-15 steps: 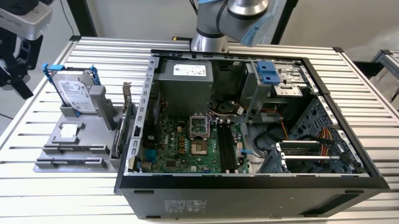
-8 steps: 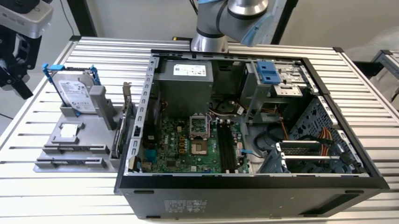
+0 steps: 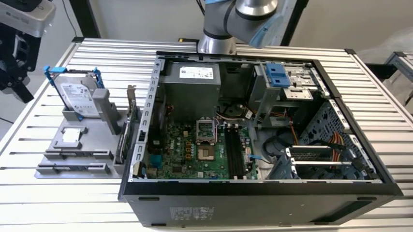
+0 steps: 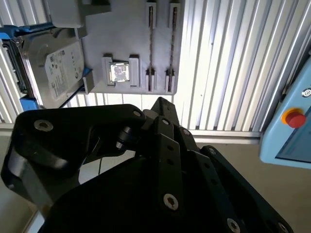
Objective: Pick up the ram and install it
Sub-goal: 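Pick up the ram and move it above insertion slot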
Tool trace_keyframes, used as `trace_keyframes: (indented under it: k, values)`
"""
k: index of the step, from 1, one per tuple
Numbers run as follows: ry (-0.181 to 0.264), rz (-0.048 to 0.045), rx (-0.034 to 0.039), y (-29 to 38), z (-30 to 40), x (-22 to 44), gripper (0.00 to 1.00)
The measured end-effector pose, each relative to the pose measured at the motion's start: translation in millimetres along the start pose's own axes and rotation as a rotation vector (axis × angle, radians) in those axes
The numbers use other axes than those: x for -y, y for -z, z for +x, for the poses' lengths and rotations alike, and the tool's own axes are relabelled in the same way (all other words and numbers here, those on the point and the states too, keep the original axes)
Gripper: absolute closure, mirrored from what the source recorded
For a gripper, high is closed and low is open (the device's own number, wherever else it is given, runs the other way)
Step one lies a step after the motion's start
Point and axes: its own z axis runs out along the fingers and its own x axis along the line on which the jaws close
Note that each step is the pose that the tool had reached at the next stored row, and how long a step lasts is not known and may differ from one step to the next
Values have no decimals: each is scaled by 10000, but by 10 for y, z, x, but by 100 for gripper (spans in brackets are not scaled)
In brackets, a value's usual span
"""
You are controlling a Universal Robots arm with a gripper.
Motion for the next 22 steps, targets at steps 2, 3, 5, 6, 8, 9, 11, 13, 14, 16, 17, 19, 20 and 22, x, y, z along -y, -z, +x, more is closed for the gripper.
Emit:
trace_keyframes:
  k: [2,3,5,6,8,9,11,13,14,16,17,19,20,22]
  values:
    - [142,-3,-7,0,0,-1,100]
    - [212,-4,-11,0,1,-1,100]
    - [356,-6,-18,0,1,-2,100]
    - [430,-8,-23,0,1,-2,100]
    - [571,-10,-30,0,2,-3,100]
    - [638,-11,-34,0,2,-4,100]
    - [780,-13,-41,0,3,-5,100]
    - [918,-16,-49,0,3,-6,100]
    - [988,-17,-52,0,3,-6,100]
    - [1132,-19,-60,0,4,-7,100]
    - [1203,-20,-64,0,4,-7,100]
    - [1350,-23,-73,0,4,-7,100]
    - [1425,-24,-76,0,5,-8,100]
    - [1571,-26,-85,0,5,-9,100]
